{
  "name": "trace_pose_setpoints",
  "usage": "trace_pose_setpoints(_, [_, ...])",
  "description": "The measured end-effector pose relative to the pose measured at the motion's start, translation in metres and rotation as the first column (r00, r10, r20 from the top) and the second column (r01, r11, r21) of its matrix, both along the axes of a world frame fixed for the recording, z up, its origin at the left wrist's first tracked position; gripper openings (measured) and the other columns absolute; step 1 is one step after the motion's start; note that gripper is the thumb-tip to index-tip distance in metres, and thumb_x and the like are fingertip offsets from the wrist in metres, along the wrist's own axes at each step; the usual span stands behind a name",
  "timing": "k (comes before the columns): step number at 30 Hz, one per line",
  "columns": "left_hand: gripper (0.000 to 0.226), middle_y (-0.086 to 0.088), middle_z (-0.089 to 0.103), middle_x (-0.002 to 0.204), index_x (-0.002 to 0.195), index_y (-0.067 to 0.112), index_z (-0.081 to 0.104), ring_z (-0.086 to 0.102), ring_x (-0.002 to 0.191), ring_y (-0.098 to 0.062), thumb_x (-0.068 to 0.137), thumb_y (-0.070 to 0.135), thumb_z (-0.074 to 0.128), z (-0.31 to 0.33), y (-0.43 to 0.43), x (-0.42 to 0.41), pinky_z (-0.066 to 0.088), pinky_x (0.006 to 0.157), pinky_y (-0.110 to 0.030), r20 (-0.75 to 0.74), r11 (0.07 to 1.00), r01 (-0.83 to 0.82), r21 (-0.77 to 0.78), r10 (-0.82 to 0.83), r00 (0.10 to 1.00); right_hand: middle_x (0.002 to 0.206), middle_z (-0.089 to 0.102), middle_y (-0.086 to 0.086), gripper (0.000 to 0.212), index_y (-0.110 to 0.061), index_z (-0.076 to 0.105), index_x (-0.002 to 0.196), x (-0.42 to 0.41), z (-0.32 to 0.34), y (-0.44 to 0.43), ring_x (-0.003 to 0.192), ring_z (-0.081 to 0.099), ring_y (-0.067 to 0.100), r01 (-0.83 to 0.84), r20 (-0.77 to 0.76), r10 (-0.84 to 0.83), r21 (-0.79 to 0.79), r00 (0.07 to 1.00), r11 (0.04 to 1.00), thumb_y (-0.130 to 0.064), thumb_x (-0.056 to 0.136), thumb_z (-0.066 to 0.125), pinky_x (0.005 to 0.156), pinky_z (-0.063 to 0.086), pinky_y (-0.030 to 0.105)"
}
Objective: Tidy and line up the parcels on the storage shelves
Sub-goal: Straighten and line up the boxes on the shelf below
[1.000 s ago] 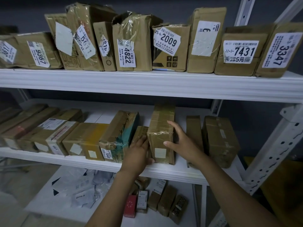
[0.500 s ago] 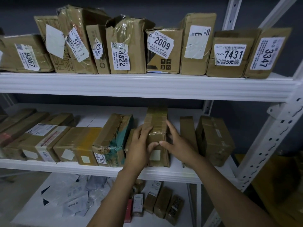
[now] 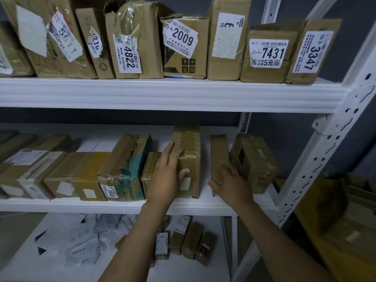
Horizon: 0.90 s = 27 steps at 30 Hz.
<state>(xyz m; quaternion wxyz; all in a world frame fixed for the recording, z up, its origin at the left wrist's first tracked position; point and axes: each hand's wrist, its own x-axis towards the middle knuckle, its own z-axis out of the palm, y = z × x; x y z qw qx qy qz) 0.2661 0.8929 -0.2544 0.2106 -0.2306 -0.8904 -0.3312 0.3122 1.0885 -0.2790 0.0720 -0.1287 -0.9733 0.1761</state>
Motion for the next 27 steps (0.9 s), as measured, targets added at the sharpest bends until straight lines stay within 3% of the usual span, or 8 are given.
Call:
trace_pose_setpoints(2, [0.061,0.0,0.021,0.157,0.142,0.023,0.041,0.036,0.135,-0.024,0.088,0.028,0.067,0.0,0.0,0.0,0.046,0.098,-0.04,-0.001,1.0,-0.001,0.003,0.001,1.0,0.159,0.013,0.003,0.083,-0.018,0.029,0.149,-0.002,0.0,-0.005,0.127,0.046,0.032,0.046,0.016,-0.046,-0.011,0.999,0.999,-0.065,0.085,0.054,0.094,0.046,0.037])
trace_pose_setpoints(4, [0.061,0.0,0.023,0.157,0.142,0.023,0.041,0.035,0.135,-0.023,0.087,0.027,0.068,0.001,-0.002,0.0,0.046,0.096,-0.04,-0.012,1.0,-0.003,0.007,0.003,1.0,0.151,0.03,0.011,0.079,-0.018,0.03,0.148,-0.004,-0.003,-0.006,0.12,0.051,0.033,0.093,-0.017,-0.094,-0.041,0.995,0.995,-0.058,0.086,0.058,0.09,0.049,0.036])
trace_pose_setpoints(12, [0.07,-0.001,0.02,0.157,0.146,0.026,0.034,0.03,0.139,-0.024,0.086,0.026,0.07,0.006,-0.013,0.003,0.037,0.105,-0.039,0.017,0.999,0.001,-0.047,-0.001,1.0,0.119,0.062,0.007,0.049,-0.017,0.053,0.135,0.026,0.016,0.001,0.102,0.057,0.021,0.18,-0.193,-0.347,-0.578,0.918,0.796,-0.024,0.087,0.062,0.088,0.049,0.034])
trace_pose_setpoints(16, [0.074,-0.009,0.02,0.156,0.148,0.024,0.03,0.029,0.138,-0.032,0.085,0.03,0.07,0.013,-0.016,0.008,0.038,0.105,-0.044,0.019,0.993,0.017,-0.119,-0.015,1.0,0.113,0.061,-0.003,0.03,-0.024,0.061,0.119,0.05,0.029,-0.002,0.1,0.056,0.016,0.167,-0.15,-0.484,-0.817,0.862,0.551,-0.025,0.089,0.059,0.089,0.048,0.034])
trace_pose_setpoints(19, [0.068,-0.015,0.028,0.152,0.144,0.018,0.039,0.027,0.139,-0.035,0.085,0.03,0.07,0.013,-0.017,0.019,0.034,0.109,-0.048,-0.079,0.991,0.011,-0.131,-0.021,0.997,0.102,0.065,-0.001,0.006,-0.025,0.066,0.095,0.072,0.034,-0.005,0.096,0.062,0.019,0.078,-0.045,-0.531,-0.975,0.846,0.207,-0.027,0.093,0.06,0.089,0.054,0.041])
trace_pose_setpoints(22, [0.044,-0.015,0.044,0.141,0.128,0.009,0.058,0.038,0.131,-0.034,0.087,0.018,0.068,0.012,-0.012,0.039,0.035,0.106,-0.043,-0.257,0.997,0.073,0.002,-0.07,0.964,0.109,0.068,0.005,0.024,-0.018,0.063,0.112,0.1,0.033,-0.011,0.102,0.065,0.024,-0.011,0.048,-0.491,-0.993,0.87,-0.117,-0.03,0.091,0.064,0.088,0.055,0.043])
trace_pose_setpoints(25, [0.031,-0.012,0.054,0.13,0.121,0.006,0.064,0.051,0.12,-0.027,0.091,0.014,0.062,0.011,-0.002,0.068,0.039,0.101,-0.031,-0.249,0.974,0.211,0.08,-0.186,0.951,0.107,0.07,0.011,0.02,-0.013,0.064,0.109,0.128,0.03,-0.02,0.104,0.065,0.028,-0.066,0.057,-0.458,-0.966,0.887,-0.249,-0.026,0.093,0.06,0.092,0.052,0.049])
trace_pose_setpoints(27, [0.034,-0.005,0.056,0.126,0.125,0.01,0.062,0.053,0.116,-0.019,0.094,0.024,0.058,0.011,0.003,0.087,0.039,0.098,-0.023,-0.035,0.947,0.264,0.183,-0.262,0.964,0.109,0.07,0.013,0.019,-0.012,0.065,0.108,0.147,0.028,-0.025,0.102,0.066,0.029,-0.098,0.024,-0.423,-0.959,0.906,-0.264,-0.022,0.094,0.057,0.084,0.056,0.046])
